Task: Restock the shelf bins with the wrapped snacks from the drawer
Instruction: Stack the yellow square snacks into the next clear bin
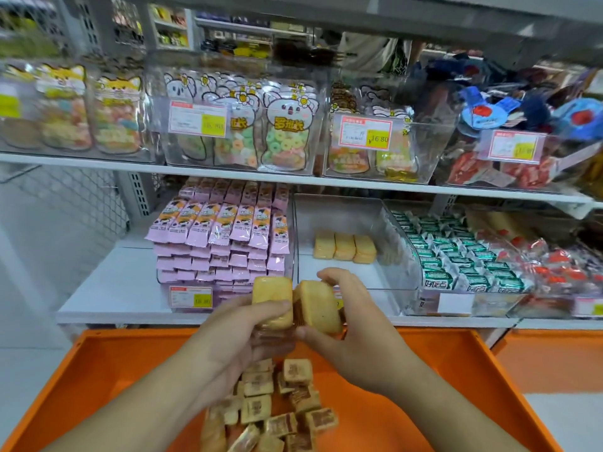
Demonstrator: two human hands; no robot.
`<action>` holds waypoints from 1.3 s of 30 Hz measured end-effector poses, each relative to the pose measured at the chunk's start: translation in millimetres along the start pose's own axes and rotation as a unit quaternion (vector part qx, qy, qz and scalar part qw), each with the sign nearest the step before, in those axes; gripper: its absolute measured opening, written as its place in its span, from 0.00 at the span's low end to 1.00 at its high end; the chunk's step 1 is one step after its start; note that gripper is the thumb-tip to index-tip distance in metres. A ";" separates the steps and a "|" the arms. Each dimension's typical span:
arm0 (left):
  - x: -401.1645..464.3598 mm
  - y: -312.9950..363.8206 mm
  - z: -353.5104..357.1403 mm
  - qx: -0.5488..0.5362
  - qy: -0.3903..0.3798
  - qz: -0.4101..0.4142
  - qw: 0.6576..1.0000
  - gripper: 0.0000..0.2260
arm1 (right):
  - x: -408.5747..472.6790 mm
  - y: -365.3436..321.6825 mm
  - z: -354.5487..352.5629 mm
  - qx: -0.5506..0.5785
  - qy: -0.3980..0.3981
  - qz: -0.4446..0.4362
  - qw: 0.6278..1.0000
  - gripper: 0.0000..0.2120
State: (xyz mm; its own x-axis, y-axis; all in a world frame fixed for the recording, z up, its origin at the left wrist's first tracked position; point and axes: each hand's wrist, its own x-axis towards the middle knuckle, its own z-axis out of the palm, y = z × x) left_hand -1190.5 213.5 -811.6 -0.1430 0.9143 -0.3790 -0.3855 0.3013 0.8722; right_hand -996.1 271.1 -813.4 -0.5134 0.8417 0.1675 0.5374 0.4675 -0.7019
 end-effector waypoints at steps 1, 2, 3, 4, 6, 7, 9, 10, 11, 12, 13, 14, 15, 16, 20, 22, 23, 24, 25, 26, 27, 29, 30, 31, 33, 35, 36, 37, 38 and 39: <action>2.9 -0.6 1.6 0.010 -0.006 0.002 1.000 0.11 | 3.1 3.5 -0.9 -0.026 0.001 -0.014 1.000 0.38; 4.8 -2.1 4.0 0.020 -0.015 0.000 1.000 0.12 | 5.1 5.5 -2.2 -0.047 0.000 -0.022 0.999 0.41; 6.4 -4.4 6.3 0.032 -0.024 -0.004 0.999 0.13 | 6.2 6.2 -3.8 -0.063 -0.009 -0.024 0.998 0.42; 7.8 -7.6 8.2 0.048 -0.028 -0.007 0.998 0.15 | 6.8 7.3 -5.0 -0.078 -0.021 -0.022 0.996 0.44; 11.1 -13.8 11.7 0.082 -0.020 -0.004 0.996 0.18 | 6.8 9.7 -6.5 -0.115 -0.048 -0.016 0.992 0.45; 13.4 -16.7 13.5 0.089 -0.013 -0.002 0.996 0.19 | 6.4 10.4 -7.6 -0.134 -0.060 -0.014 0.989 0.46; 17.1 -20.0 18.7 0.096 0.000 0.002 0.995 0.19 | 5.3 11.8 -9.3 -0.159 -0.074 -0.021 0.984 0.47; 17.6 -20.4 22.5 0.107 0.000 0.005 0.994 0.17 | 5.0 11.9 -10.0 -0.171 -0.075 -0.030 0.982 0.47; 17.9 -20.7 26.2 0.121 -0.002 0.008 0.993 0.16 | 5.0 12.4 -10.2 -0.181 -0.072 -0.039 0.980 0.46; 18.5 -20.6 29.8 0.135 -0.004 0.009 0.991 0.16 | 5.2 12.9 -10.8 -0.183 -0.065 -0.044 0.980 0.44; 19.0 -20.5 33.5 0.146 -0.006 0.010 0.989 0.15 | 5.8 14.6 -11.3 -0.175 -0.057 -0.042 0.982 0.41; 19.9 -19.8 36.0 0.158 -0.005 0.013 0.987 0.14 | 7.0 17.2 -12.0 -0.160 -0.047 -0.034 0.985 0.39; 20.8 -18.3 38.4 0.170 -0.005 0.018 0.985 0.13 | 8.6 20.5 -13.4 -0.146 -0.040 -0.023 0.988 0.37; 22.2 -16.8 40.7 0.175 -0.010 0.024 0.984 0.12 | 10.9 24.6 -15.3 -0.136 -0.036 -0.015 0.990 0.36; 28.4 -13.1 46.5 0.276 -0.006 0.084 0.957 0.14 | 37.6 39.5 -32.6 -0.134 -0.007 -0.011 0.991 0.39; 32.8 -14.3 41.9 0.447 0.000 0.157 0.881 0.22 | 63.1 48.4 -46.6 -0.160 0.022 0.006 0.987 0.40; 35.9 -16.6 38.0 0.526 -0.004 0.201 0.827 0.27 | 77.4 54.4 -52.9 -0.183 0.030 0.020 0.982 0.41; 40.8 -19.4 33.2 0.592 -0.012 0.236 0.771 0.30 | 92.0 61.2 -57.9 -0.206 0.029 0.036 0.977 0.41; 46.5 -23.0 28.2 0.645 -0.026 0.250 0.721 0.31 | 105.8 69.2 -60.4 -0.226 0.022 0.053 0.972 0.42; 50.4 -24.1 24.7 0.683 -0.037 0.252 0.685 0.32 | 118.4 78.6 -60.5 -0.238 0.010 0.069 0.969 0.42; 53.7 -26.5 21.0 0.708 -0.044 0.245 0.661 0.32 | 129.2 89.0 -58.1 -0.245 -0.008 0.084 0.966 0.42; 62.2 -35.3 11.9 0.735 -0.045 0.252 0.628 0.32 | 144.6 110.2 -49.1 -0.247 -0.042 0.099 0.963 0.42; 66.9 -38.7 7.3 0.746 -0.039 0.272 0.606 0.32 | 150.8 120.5 -43.9 -0.246 -0.057 0.104 0.962 0.40; 69.8 -40.1 3.9 0.762 -0.033 0.277 0.585 0.33 | 155.1 128.9 -39.5 -0.249 -0.076 0.112 0.959 0.39; 76.0 -43.9 -1.0 0.780 -0.014 0.298 0.550 0.33 | 161.8 142.1 -33.4 -0.266 -0.110 0.127 0.949 0.38; 83.6 -51.8 -3.8 0.784 -0.001 0.331 0.525 0.34 | 167.4 150.0 -31.3 -0.274 -0.124 0.138 0.944 0.39; 84.5 -52.3 -2.8 0.786 0.005 0.342 0.515 0.34 | 169.4 153.1 -30.9 -0.272 -0.124 0.143 0.943 0.40; 86.6 -54.7 -3.0 0.785 0.014 0.353 0.509 0.34 | 170.3 155.6 -31.0 -0.273 -0.127 0.148 0.942 0.41; 86.5 -54.7 -2.1 0.786 0.018 0.353 0.508 0.34 | 170.9 158.3 -31.0 -0.277 -0.132 0.149 0.940 0.42; 86.2 -54.9 -1.8 0.787 0.021 0.349 0.508 0.34 | 171.0 160.5 -31.3 -0.277 -0.137 0.150 0.939 0.43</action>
State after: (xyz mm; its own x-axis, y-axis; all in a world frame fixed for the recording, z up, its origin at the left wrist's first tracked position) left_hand -1183.3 275.3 -892.7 0.2241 0.9504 0.2156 0.9746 -0.2189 -0.0480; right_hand -976.7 498.6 -875.8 -0.3962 0.8918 -0.2182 0.9117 0.3539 -0.2088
